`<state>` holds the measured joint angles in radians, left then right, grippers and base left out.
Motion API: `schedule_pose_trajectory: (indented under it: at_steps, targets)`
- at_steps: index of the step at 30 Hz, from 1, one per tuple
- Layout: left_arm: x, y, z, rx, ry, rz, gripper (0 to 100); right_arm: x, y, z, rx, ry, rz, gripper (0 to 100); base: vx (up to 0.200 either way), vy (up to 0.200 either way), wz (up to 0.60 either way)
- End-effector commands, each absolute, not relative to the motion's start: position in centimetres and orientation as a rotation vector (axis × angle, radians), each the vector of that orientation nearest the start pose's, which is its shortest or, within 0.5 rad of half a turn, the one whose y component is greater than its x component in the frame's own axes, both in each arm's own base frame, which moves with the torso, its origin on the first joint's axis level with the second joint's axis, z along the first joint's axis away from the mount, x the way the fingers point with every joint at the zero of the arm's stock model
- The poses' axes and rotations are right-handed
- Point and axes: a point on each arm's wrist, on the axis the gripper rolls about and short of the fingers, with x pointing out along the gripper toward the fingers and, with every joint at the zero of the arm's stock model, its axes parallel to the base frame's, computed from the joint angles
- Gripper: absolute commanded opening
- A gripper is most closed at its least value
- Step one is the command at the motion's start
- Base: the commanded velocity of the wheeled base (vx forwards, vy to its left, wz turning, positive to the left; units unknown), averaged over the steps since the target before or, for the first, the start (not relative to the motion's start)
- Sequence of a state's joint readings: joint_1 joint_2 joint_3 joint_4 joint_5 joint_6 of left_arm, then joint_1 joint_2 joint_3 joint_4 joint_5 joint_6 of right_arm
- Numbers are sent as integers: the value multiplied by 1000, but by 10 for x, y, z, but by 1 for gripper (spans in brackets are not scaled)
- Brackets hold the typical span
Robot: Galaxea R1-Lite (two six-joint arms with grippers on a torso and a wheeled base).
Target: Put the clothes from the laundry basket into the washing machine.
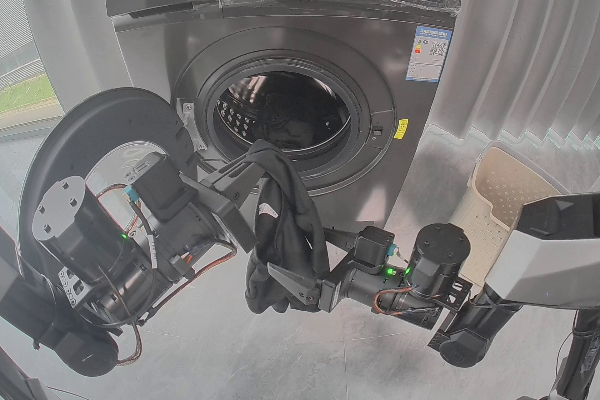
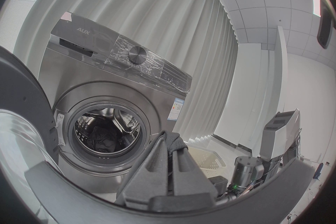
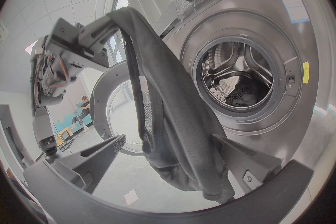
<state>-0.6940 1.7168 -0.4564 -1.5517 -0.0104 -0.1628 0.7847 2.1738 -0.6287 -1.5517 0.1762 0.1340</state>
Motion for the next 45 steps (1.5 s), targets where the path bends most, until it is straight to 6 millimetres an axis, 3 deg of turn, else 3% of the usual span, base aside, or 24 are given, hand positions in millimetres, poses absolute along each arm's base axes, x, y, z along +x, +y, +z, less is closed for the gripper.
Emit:
schedule_pose_trajectory:
  at_steps: [1, 11, 20, 23, 35, 36, 42, 45]
  targets:
    - [205, -172, 186, -259, -235, -726, 0, 258, 261, 53, 114, 89, 955, 100, 0, 0, 0]
    - [200, -172, 194, -280, -261, -741, 0, 271, 280, 21, 85, 116, 964, 100, 0, 0, 0]
    - [196, -173, 196, -286, -263, -757, 0, 282, 287, 14, 87, 106, 959, 100, 0, 0, 0]
    - [195, -176, 195, -307, -250, -769, 0, 287, 291, 1, 83, 119, 955, 100, 0, 0, 0]
    - [196, -178, 198, -320, -264, -766, 0, 282, 303, -7, 86, 120, 981, 100, 0, 0, 0]
    - [197, -177, 198, -320, -263, -765, 0, 282, 303, -7, 84, 120, 983, 0, 0, 0, 0]
    - [203, -172, 197, -314, -261, -736, 0, 270, 307, -2, 89, 123, 1005, 0, 0, 0, 0]
    - [206, -169, 195, -312, -256, -718, 0, 251, 303, 14, 91, 132, 1032, 0, 0, 0, 0]
